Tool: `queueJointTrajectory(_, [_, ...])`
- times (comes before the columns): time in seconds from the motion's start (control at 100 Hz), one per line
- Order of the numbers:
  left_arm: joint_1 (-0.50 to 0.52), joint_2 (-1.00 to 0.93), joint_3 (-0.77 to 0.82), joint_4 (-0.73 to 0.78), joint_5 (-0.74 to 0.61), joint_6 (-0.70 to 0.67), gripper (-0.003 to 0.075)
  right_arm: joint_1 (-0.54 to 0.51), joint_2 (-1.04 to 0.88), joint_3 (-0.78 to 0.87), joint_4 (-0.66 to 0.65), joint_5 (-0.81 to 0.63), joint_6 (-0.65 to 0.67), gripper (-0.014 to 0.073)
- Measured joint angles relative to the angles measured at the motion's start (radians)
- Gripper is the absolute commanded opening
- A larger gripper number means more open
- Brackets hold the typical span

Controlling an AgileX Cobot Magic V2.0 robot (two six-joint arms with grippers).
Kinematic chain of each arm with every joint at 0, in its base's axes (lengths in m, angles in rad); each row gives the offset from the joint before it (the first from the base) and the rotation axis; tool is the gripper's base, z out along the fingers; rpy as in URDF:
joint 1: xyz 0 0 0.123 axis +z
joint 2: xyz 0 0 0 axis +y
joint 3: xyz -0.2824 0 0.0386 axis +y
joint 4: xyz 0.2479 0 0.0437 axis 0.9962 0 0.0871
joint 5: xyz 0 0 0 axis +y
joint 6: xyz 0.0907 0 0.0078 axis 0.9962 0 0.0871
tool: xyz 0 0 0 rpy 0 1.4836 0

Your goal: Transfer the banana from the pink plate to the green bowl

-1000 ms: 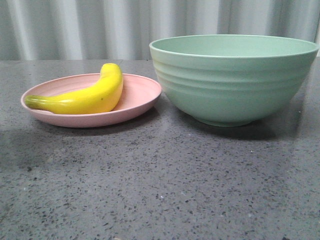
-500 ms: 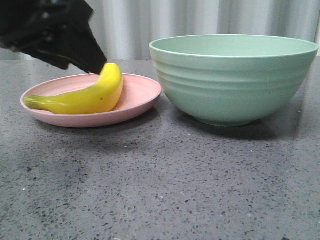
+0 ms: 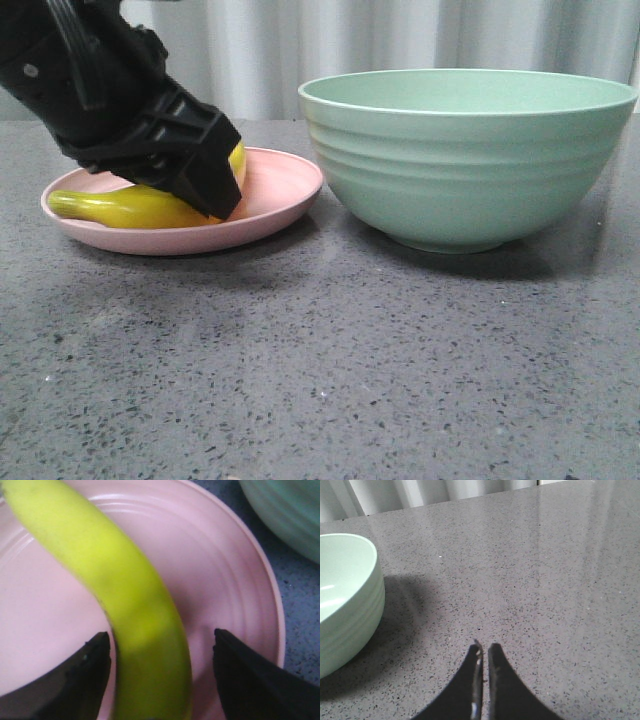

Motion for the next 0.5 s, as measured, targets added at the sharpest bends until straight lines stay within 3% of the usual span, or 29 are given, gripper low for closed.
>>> queueJointTrajectory(0.5, [0.000,0.036,0.000,0.011,0.000,0.000,0.0393,0.000,0.000,0.000,0.000,0.000,0.000,-0.0062])
